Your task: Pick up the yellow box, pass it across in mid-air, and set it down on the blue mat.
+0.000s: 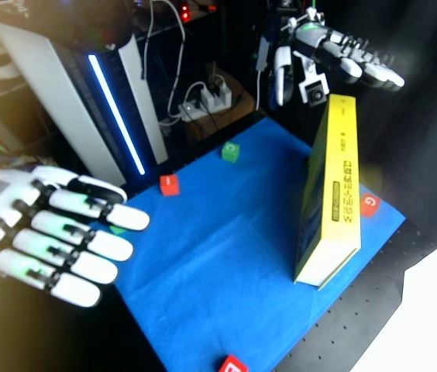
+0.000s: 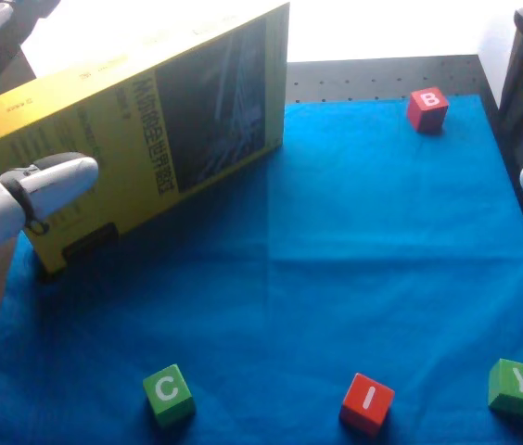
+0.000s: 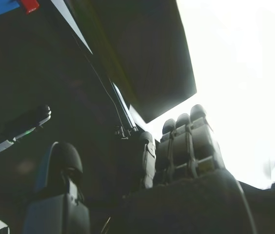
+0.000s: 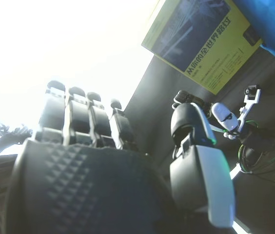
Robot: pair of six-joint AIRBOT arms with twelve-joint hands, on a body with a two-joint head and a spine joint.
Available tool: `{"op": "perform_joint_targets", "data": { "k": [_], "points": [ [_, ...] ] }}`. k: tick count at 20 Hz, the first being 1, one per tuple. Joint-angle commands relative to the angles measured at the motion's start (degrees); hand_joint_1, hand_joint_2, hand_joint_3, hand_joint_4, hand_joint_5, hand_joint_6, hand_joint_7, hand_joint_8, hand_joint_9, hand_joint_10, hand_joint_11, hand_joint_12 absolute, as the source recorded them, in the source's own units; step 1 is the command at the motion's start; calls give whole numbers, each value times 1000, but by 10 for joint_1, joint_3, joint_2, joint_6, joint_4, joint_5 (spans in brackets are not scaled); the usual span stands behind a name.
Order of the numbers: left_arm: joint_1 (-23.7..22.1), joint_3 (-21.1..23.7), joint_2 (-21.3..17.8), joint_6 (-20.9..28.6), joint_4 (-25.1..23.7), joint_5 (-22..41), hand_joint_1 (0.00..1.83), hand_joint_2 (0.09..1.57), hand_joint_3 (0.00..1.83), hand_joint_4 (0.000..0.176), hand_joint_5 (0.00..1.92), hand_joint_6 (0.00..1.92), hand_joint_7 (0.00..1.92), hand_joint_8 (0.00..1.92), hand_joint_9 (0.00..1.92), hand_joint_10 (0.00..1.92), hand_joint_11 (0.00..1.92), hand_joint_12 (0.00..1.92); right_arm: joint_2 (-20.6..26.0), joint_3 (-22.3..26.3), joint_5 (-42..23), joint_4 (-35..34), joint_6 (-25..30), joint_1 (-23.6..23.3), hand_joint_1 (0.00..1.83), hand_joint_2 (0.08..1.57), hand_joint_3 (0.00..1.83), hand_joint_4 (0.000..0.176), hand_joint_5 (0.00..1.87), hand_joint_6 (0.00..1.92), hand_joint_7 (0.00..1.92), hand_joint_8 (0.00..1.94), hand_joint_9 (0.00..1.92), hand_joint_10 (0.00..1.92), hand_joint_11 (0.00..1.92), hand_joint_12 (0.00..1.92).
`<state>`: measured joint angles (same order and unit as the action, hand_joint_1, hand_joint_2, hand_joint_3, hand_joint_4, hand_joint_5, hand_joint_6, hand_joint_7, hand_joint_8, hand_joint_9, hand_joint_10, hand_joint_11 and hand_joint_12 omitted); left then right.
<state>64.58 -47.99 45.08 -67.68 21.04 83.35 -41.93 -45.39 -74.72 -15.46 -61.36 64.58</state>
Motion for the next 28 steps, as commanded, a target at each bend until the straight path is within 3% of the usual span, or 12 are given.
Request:
{"op": "perform_joint_targets", "data": {
  "k": [1, 8, 9, 11, 12, 13, 14, 16, 18, 21, 24, 28],
  "points": [
    [-3, -4, 4, 2, 1, 59, 649, 1131, 0, 176, 0, 0, 0, 0, 0, 0, 0, 0, -1, -2, -72, 1, 4, -1, 263, 1289, 2, 28, 0, 0, 0, 0, 0, 0, 0, 0],
    [-20, -48, 37, 5, 77, -26, 684, 1144, 0, 42, 0, 0, 0, 0, 0, 0, 0, 0, -1, -1, -72, -1, 7, -1, 281, 1310, 5, 37, 0, 0, 0, 0, 0, 0, 0, 0],
    [-21, -55, 43, 15, 80, -36, 718, 1176, 0, 30, 28, 0, 66, 0, 78, 0, 0, 410, -1, 0, -72, -1, 7, -1, 290, 1306, 2, 49, 0, 0, 0, 0, 0, 0, 0, 0],
    [-22, -73, 60, 40, 88, -60, 812, 1190, 0, 0, 419, 66, 555, 332, 402, 910, 166, 1627, -1, 1, -72, -3, 7, -1, 307, 1308, 2, 49, 0, 0, 0, 0, 0, 0, 0, 0],
    [-23, -76, 64, 42, 91, -66, 889, 1251, 0, 70, 628, 1163, 736, 767, 637, 1335, 562, 1732, -1, 1, -72, -4, 8, -1, 357, 1310, 1, 43, 0, 0, 0, 0, 0, 0, 0, 0],
    [-25, -80, 66, 45, 91, -72, 899, 1268, 0, 94, 666, 1405, 667, 1286, 732, 1563, 723, 1836, -1, 2, -72, -4, 8, -1, 362, 1311, 1, 39, 0, 0, 0, 0, 0, 0, 0, 0],
    [-27, -82, 68, 47, 89, -76, 957, 1171, 0, 15, 642, 1818, 746, 1794, 877, 1849, 971, 1904, -1, 2, -72, -4, 8, 0, 340, 1314, 2, 37, 0, 0, 0, 0, 0, 0, 0, 0],
    [-36, -83, 71, 48, 80, -83, 1062, 1118, 0, 33, 1044, 1917, 1239, 1916, 1366, 1918, 1457, 1920, -1, 3, -72, -6, 8, 1, 323, 1309, 0, 52, 0, 0, 0, 0, 0, 0, 0, 0],
    [-40, -83, 74, 49, 70, -86, 1191, 1171, 9, 0, 1306, 1921, 1539, 1921, 1659, 1921, 1715, 1921, -1, 4, -72, -8, 8, 2, 344, 1318, 3, 37, 0, 0, 0, 0, 0, 0, 0, 0],
    [-41, -80, 75, 50, 59, -80, 1296, 1213, 12, 0, 1285, 1921, 1526, 1921, 1635, 1921, 1665, 1921, -1, 4, -72, -12, 8, 5, 338, 1323, 4, 32, 0, 0, 0, 0, 0, 0, 0, 0],
    [-41, -75, 71, 53, 51, -61, 1262, 1203, 0, 0, 1214, 1921, 1458, 1921, 1589, 1921, 1632, 1921, -1, 4, -72, -14, 9, 6, 432, 1310, 0, 127, 0, 0, 0, 0, 0, 0, 0, 0],
    [-41, -52, 48, 53, 11, 13, 1224, 1215, 1, 0, 1170, 1921, 1416, 1921, 1570, 1921, 1631, 1921, 1, 5, -74, -11, 13, 6, 370, 1339, 5, 98, 0, 0, 0, 0, 0, 0, 46, 25]
  ]
}}
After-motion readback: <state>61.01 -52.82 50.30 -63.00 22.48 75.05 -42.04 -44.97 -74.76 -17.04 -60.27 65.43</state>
